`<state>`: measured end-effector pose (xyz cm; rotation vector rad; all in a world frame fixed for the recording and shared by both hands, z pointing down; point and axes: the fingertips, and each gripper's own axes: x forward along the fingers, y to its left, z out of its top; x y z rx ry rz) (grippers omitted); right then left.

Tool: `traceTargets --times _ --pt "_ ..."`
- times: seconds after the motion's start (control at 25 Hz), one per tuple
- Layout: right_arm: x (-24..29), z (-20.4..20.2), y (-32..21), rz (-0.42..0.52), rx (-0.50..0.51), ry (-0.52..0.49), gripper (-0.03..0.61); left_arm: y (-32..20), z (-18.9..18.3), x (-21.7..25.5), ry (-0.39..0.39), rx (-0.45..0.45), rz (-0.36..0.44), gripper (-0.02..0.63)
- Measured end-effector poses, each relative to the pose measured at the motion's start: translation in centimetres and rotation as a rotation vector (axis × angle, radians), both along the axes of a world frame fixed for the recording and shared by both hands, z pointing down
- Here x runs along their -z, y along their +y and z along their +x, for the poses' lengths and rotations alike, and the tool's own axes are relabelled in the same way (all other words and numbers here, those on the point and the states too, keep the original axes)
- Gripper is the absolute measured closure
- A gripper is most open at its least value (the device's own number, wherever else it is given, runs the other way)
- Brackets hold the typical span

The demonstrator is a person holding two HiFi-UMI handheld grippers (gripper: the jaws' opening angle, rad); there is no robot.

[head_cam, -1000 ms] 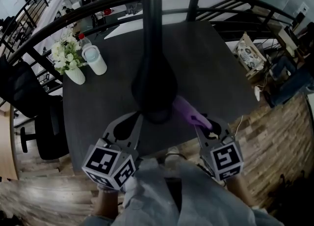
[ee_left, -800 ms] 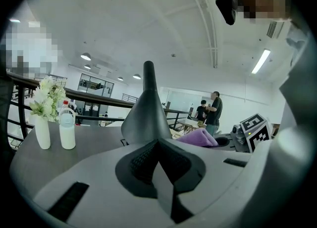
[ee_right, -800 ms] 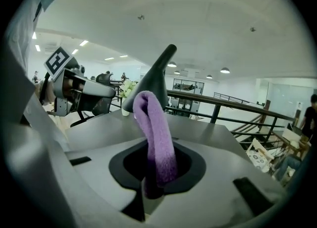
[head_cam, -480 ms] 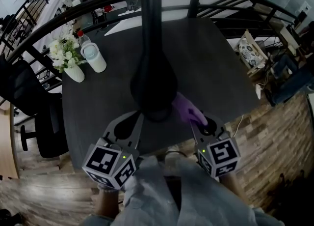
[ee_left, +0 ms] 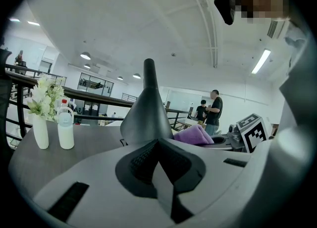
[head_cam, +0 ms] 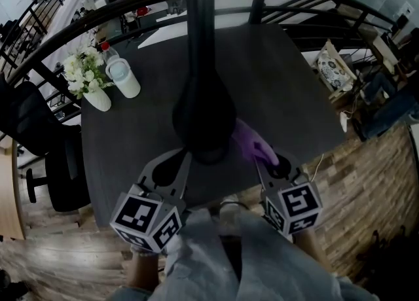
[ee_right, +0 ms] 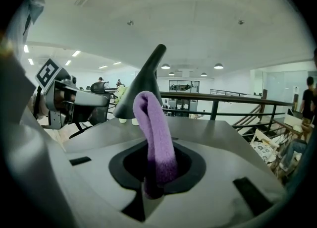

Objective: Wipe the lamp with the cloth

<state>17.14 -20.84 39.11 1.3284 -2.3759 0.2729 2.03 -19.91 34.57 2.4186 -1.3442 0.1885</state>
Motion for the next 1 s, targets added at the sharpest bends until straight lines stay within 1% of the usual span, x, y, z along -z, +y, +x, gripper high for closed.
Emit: traceTargets --times 1.0 --pt "-0.34 -0.2 0.07 -0.023 0.014 0.008 0.528 -0.13 -0.17 -0.24 0.007 0.003 -0.007 0.601"
